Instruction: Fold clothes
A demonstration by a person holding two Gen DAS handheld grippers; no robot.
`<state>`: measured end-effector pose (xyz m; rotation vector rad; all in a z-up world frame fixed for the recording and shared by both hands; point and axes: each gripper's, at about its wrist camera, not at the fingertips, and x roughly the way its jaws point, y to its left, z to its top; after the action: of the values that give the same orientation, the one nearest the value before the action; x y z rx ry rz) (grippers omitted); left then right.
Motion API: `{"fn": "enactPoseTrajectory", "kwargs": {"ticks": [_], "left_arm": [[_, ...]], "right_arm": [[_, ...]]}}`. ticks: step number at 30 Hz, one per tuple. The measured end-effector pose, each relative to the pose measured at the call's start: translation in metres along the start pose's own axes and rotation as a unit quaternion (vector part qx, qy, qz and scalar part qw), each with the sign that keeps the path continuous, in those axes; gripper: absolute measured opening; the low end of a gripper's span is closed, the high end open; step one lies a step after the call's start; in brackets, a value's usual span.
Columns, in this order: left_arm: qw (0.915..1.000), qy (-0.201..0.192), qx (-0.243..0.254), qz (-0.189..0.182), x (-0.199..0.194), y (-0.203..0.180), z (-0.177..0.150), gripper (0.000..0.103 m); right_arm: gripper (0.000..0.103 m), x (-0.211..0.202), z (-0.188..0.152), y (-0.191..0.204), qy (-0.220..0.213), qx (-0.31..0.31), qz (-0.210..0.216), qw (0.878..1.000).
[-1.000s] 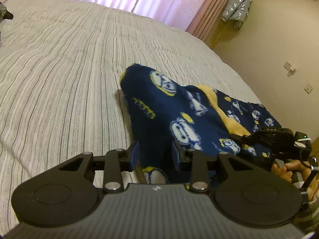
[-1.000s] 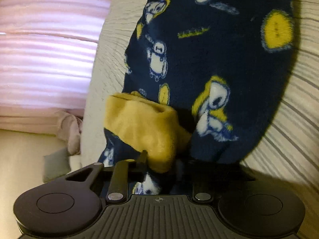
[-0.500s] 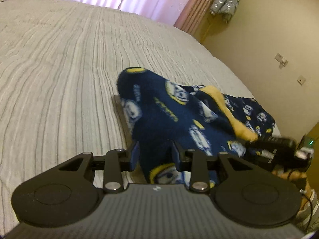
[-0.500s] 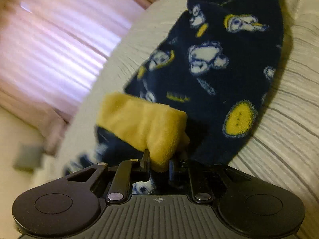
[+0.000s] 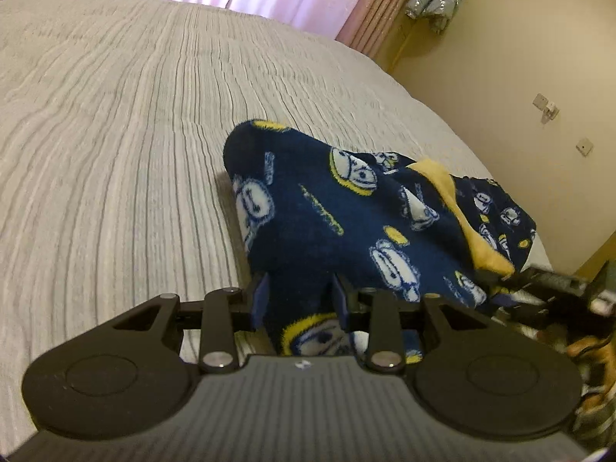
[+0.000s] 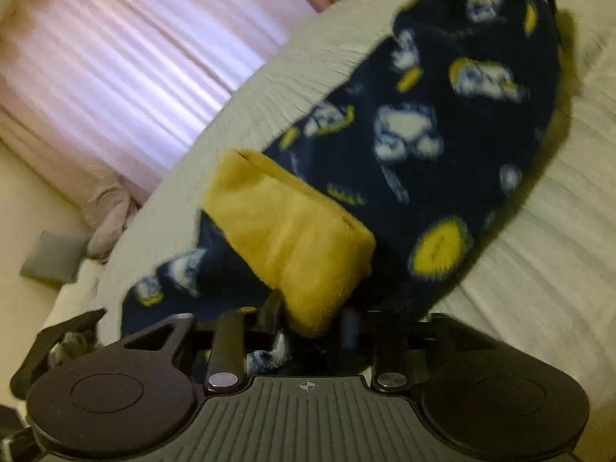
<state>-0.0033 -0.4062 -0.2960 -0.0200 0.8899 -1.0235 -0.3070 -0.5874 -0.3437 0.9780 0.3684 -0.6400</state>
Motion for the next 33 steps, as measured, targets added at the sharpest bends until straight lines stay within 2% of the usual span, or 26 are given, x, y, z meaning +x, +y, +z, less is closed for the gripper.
{"fn": "enactPoseTrajectory", "kwargs": {"ticks": [2, 4, 5, 7, 8, 9, 10, 14, 17, 20, 21, 22, 23, 24, 27, 29, 31, 33], "left_arm": [[0.9999, -0.003, -0.001, 0.012, -0.005, 0.002, 0.003, 0.029], [0.9998, -0.005, -0.002, 0.019, -0.009, 0.002, 0.008, 0.029], [0.9998, -0.003, -0.004, 0.019, -0.009, 0.002, 0.011, 0.029], [0.9999, 0.001, -0.003, 0.017, -0.008, 0.000, 0.017, 0.029], [0.9999, 0.003, 0.001, 0.016, -0.005, -0.001, 0.022, 0.029], [0.9999, 0.006, 0.005, 0.015, -0.002, -0.002, 0.026, 0.030], [0.9998, 0.008, 0.009, 0.016, 0.002, -0.003, 0.032, 0.030], [0.9993, 0.002, 0.027, 0.027, 0.021, -0.002, 0.061, 0.030], [0.9995, 0.000, 0.026, 0.021, 0.038, 0.000, 0.075, 0.031], [0.9998, 0.005, 0.016, 0.013, 0.055, 0.003, 0.084, 0.031], [0.9998, 0.008, 0.015, 0.012, 0.060, 0.003, 0.085, 0.031], [0.9998, 0.008, 0.015, 0.012, 0.064, 0.004, 0.085, 0.031], [0.9998, 0.008, 0.015, 0.010, 0.067, 0.004, 0.085, 0.031], [0.9998, 0.009, 0.016, 0.008, 0.069, 0.004, 0.084, 0.031], [0.9997, 0.015, 0.016, 0.005, 0.074, 0.008, 0.080, 0.029], [0.9995, 0.023, 0.017, 0.013, 0.079, 0.011, 0.075, 0.028], [0.9992, 0.028, 0.020, 0.023, 0.081, 0.012, 0.072, 0.028], [0.9989, 0.024, 0.026, 0.032, 0.077, 0.012, 0.071, 0.028]], "right_arm": [[0.060, -0.010, 0.015, 0.011, -0.013, -0.040, -0.018, 0.999], [0.060, -0.019, 0.030, 0.022, -0.010, -0.085, -0.030, 0.996], [0.060, -0.024, 0.044, 0.018, -0.013, -0.101, -0.022, 0.995], [0.060, -0.026, 0.067, 0.014, 0.016, -0.125, 0.013, 0.992], [0.060, -0.011, 0.084, 0.015, 0.042, -0.136, 0.029, 0.989], [0.060, -0.016, 0.080, 0.024, 0.054, -0.147, 0.031, 0.987], [0.060, 0.001, 0.088, 0.028, 0.075, -0.161, 0.038, 0.983], [0.060, 0.064, 0.106, 0.036, 0.147, -0.161, 0.078, 0.973], [0.060, 0.079, 0.105, 0.037, 0.164, -0.163, 0.078, 0.970], [0.060, 0.098, 0.107, 0.036, 0.187, -0.137, 0.109, 0.966], [0.050, 0.103, 0.107, 0.035, 0.197, -0.127, 0.122, 0.964], [0.029, 0.108, 0.105, 0.034, 0.204, -0.119, 0.126, 0.963], [0.017, 0.109, 0.107, 0.033, 0.204, -0.110, 0.130, 0.964], [0.017, 0.111, 0.109, 0.032, 0.203, -0.100, 0.134, 0.965], [0.016, 0.087, 0.115, 0.034, 0.131, -0.109, 0.126, 0.977], [0.016, 0.079, 0.113, 0.031, 0.086, -0.111, 0.089, 0.986], [0.019, 0.091, 0.106, 0.023, 0.112, -0.101, 0.056, 0.987], [0.029, 0.094, 0.103, 0.018, 0.133, -0.090, 0.053, 0.986]]}}
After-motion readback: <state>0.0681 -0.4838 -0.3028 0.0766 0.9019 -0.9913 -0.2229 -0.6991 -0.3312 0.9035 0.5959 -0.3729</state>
